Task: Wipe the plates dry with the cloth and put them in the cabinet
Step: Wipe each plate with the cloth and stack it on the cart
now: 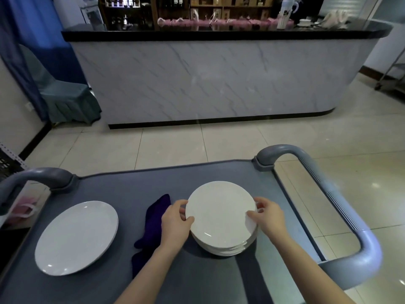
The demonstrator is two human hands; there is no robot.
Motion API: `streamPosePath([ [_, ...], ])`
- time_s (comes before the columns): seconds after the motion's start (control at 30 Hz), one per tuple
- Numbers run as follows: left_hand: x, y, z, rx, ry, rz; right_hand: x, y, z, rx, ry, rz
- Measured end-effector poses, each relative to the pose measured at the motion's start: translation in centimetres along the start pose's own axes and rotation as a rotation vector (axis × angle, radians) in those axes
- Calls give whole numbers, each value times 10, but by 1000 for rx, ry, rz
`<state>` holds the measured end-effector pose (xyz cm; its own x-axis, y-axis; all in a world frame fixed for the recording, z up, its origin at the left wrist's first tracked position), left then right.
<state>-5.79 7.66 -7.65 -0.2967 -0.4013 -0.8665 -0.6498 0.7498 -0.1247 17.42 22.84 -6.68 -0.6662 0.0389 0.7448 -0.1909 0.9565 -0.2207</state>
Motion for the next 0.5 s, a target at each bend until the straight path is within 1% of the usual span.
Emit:
streamPosePath([
  [0.03,0,1,-5,-17,-30,-8,2,0,0,5,58,17],
  [0.1,2,1,-18,-58,-87,-30,8,-2,4,48,256,53],
  [0.17,4,0,-35,-98,-135,-50,18,-6,13,137,494,66],
  [0.23,7,0,-51,-134,-166,-61,32,-13,27,257,662,56],
  [0.33,13,-3,-71,-164,-187,-57,46,-23,52,395,764,77],
  [0.43,20,-4,-89,-179,-212,-46,53,-25,70,452,796,99],
  [0.5,26,-4,-97,-154,-222,-43,57,-23,74,483,803,93],
])
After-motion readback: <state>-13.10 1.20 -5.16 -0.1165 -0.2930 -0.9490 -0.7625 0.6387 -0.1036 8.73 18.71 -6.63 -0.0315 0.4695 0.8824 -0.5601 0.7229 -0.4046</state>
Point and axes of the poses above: each hand's wrist, its own y-axis towards the middle knuckle, its own z-axis out of the palm, x = y × z, the point moved 5 cm from there along y, towards the middle knuckle, and after that the axes turned 1 degree about z, right-handed, at the moved point
